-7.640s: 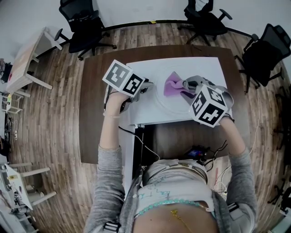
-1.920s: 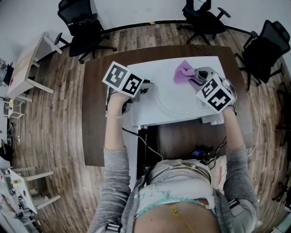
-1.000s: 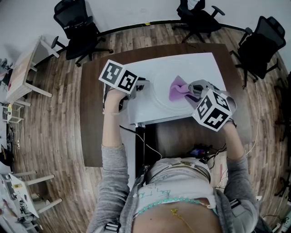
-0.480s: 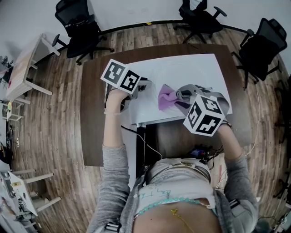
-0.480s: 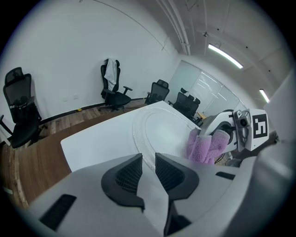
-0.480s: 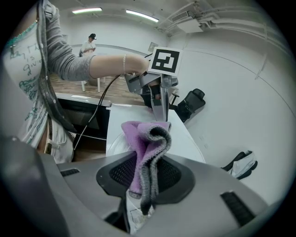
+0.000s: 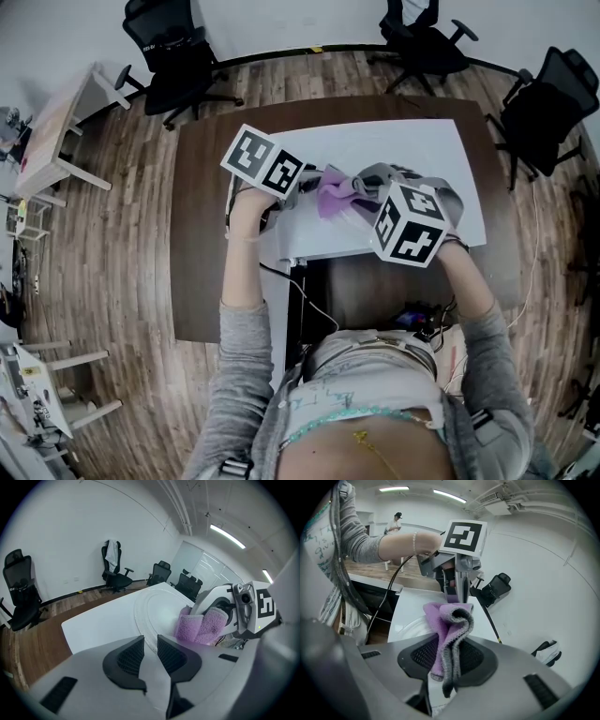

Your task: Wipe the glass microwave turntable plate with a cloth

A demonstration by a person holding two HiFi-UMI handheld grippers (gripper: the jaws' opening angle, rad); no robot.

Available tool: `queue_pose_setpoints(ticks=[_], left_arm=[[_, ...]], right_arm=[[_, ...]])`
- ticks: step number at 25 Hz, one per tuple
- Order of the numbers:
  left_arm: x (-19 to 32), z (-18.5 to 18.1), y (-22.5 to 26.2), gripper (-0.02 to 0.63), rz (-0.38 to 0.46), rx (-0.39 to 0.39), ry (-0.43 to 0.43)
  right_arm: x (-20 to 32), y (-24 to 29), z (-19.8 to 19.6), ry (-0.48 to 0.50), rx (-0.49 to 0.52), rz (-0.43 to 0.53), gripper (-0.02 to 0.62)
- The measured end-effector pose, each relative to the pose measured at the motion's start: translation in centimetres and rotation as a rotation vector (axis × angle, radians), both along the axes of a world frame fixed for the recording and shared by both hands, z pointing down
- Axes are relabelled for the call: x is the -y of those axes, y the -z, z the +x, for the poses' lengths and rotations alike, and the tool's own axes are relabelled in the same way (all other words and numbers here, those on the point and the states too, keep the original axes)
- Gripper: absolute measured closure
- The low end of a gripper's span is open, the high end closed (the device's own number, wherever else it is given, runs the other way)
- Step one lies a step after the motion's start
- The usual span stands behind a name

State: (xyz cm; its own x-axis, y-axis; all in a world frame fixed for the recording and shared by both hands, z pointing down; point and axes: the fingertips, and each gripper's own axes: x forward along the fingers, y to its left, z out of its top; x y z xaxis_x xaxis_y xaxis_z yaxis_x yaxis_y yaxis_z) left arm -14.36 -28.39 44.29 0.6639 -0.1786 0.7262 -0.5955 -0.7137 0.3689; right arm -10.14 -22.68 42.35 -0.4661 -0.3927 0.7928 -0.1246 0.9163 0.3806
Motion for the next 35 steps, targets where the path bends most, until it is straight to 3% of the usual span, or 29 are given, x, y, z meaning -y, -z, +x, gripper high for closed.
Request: queue_pose_setpoints(ticks=[7,23,35], left_arm=[[0.0,-0.3,0.2,0.508,0.001,0.000,-0.001],[-0.1,-0.6,0.0,0.508,0.005,0.000,-0.001],[-0.1,-0.4,-0.1,0.508,0.004,-0.002,0.005]], right_arm=[[1.9,0.3,-0.3,-0.009,0.004,-0.004,0.483],[8.7,0.4,0.4,-0.145,0.071,0.055,0.483],[11.1,0.4,6.0,-0.292,0.072,0.095,0.483]])
